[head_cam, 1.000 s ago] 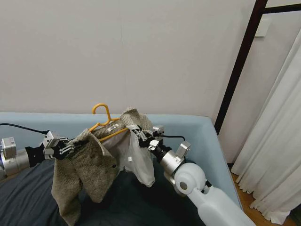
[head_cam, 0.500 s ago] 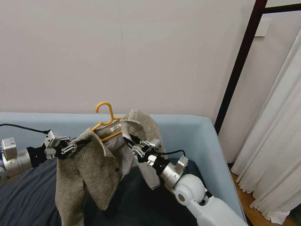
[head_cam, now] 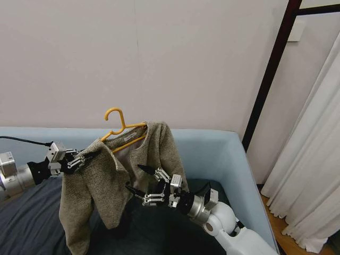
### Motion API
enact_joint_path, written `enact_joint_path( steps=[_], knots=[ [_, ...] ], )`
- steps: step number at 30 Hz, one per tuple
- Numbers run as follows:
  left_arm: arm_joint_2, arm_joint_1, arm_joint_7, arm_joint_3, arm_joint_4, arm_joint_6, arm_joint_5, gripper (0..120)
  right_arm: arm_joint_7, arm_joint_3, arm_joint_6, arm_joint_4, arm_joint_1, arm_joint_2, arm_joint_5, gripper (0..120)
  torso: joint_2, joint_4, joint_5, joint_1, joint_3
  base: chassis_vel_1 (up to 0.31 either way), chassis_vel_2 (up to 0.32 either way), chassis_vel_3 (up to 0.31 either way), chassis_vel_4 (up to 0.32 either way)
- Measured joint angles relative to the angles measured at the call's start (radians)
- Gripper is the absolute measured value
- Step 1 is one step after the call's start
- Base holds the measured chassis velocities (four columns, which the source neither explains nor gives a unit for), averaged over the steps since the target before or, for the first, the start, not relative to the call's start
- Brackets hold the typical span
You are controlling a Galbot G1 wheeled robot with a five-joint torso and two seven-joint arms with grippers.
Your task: Pick up the clothes from the sofa and hang them on the clothes hanger.
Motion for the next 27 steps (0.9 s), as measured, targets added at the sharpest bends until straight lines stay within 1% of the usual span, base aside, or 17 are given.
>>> enact_joint_path(
  steps=[2, 3, 4, 5, 6, 7, 8, 11, 12, 15, 16, 17, 18, 22, 27],
  knots=[
    [0.002, 0.000, 0.000, -0.001, 0.000, 0.000, 0.000, 8, 0.199, -0.009, -0.057, 0.014, 0.001, 0.003, -0.070, 100, 0.000, -0.0001, 0.0000, 0.000, 0.000, 0.000, 0.000, 0.000, 0.000],
    [0.003, 0.000, 0.000, -0.002, -0.001, 0.000, 0.000, 8, 0.247, -0.014, -0.070, 0.017, 0.002, 0.005, -0.077, 100, 0.000, -0.0001, 0.0000, 0.000, 0.000, 0.000, 0.000, 0.000, 0.000],
    [0.003, 0.000, 0.000, -0.002, -0.001, 0.000, 0.000, 8, 0.247, -0.014, -0.070, 0.017, 0.002, 0.005, -0.077, 100, 0.000, -0.0001, 0.0000, 0.000, 0.000, 0.000, 0.000, 0.000, 0.000],
    [0.006, 0.000, 0.001, -0.005, -0.004, 0.000, -0.001, 8, 0.361, -0.024, -0.102, 0.024, 0.010, 0.011, -0.082, 100, 0.000, -0.0001, 0.0001, 0.000, 0.000, 0.000, 0.000, 0.000, 0.000],
    [0.008, 0.000, 0.002, -0.006, -0.007, 0.000, -0.002, 8, 0.428, -0.031, -0.123, 0.032, 0.020, 0.015, -0.082, 100, 0.000, -0.0001, 0.0001, 0.000, 0.000, 0.000, 0.000, 0.000, 0.000],
    [0.009, 0.000, 0.002, -0.007, -0.010, 0.000, -0.002, 8, 0.475, -0.037, -0.138, 0.039, 0.033, 0.017, -0.079, 100, 0.000, -0.0001, 0.0001, 0.000, 0.000, 0.000, 0.000, 0.000, 0.000],
    [0.009, 0.000, 0.002, -0.007, -0.010, 0.000, -0.002, 8, 0.475, -0.037, -0.138, 0.039, 0.033, 0.017, -0.079, 100, 0.000, -0.0001, 0.0001, 0.000, 0.000, 0.000, 0.000, 0.000, 0.000],
    [0.008, 0.001, -0.003, -0.006, -0.021, 0.000, -0.003, 8, 0.617, -0.065, -0.206, 0.081, 0.099, 0.008, -0.082, 100, 0.000, -0.0001, 0.0001, 0.000, 0.000, 0.000, 0.000, 0.000, 0.000],
    [0.008, 0.001, -0.003, -0.006, -0.021, 0.000, -0.003, 8, 0.617, -0.065, -0.206, 0.081, 0.099, 0.008, -0.082, 100, 0.000, -0.0001, 0.0001, 0.000, 0.000, 0.000, 0.000, 0.000, 0.000],
    [-0.001, 0.003, -0.007, 0.007, -0.024, 0.000, 0.003, 8, 0.732, -0.093, -0.303, 0.120, 0.163, -0.005, -0.096, 100, 0.000, -0.0001, 0.0000, 0.000, 0.000, 0.000, 0.000, 0.000, 0.000],
    [-0.004, 0.003, -0.007, 0.010, -0.024, 0.000, 0.005, 8, 0.755, -0.102, -0.325, 0.124, 0.180, -0.007, -0.099, 100, 0.000, -0.0002, 0.0000, 0.000, 0.000, 0.000, 0.000, 0.000, 0.000],
    [-0.004, 0.003, -0.007, 0.010, -0.024, 0.000, 0.005, 8, 0.755, -0.102, -0.325, 0.124, 0.180, -0.007, -0.099, 100, 0.000, -0.0002, 0.0000, 0.000, 0.000, 0.000, 0.000, 0.000, 0.000],
    [-0.012, 0.004, -0.007, 0.016, -0.022, 0.001, 0.013, 8, 0.792, -0.123, -0.357, 0.121, 0.211, -0.009, -0.100, 100, 0.000, -0.0002, 0.0001, 0.000, 0.000, 0.000, 0.000, 0.000, 0.000],
    [-0.022, 0.004, -0.007, 0.020, -0.021, 0.001, 0.020, 8, 0.817, -0.163, -0.374, 0.089, 0.263, -0.001, -0.099, 100, 0.000, 0.0001, -0.0001, 0.000, 0.000, 0.000, 0.000, 0.000, 0.000],
    [-0.016, 0.003, -0.007, 0.018, -0.022, 0.001, 0.018, 8, 0.833, -0.219, -0.386, 0.035, 0.310, 0.034, -0.103, 98, 0.000, 0.0000, -0.0001, 0.000, 0.000, 0.000, 0.000, 0.000, 0.000]
  ],
)
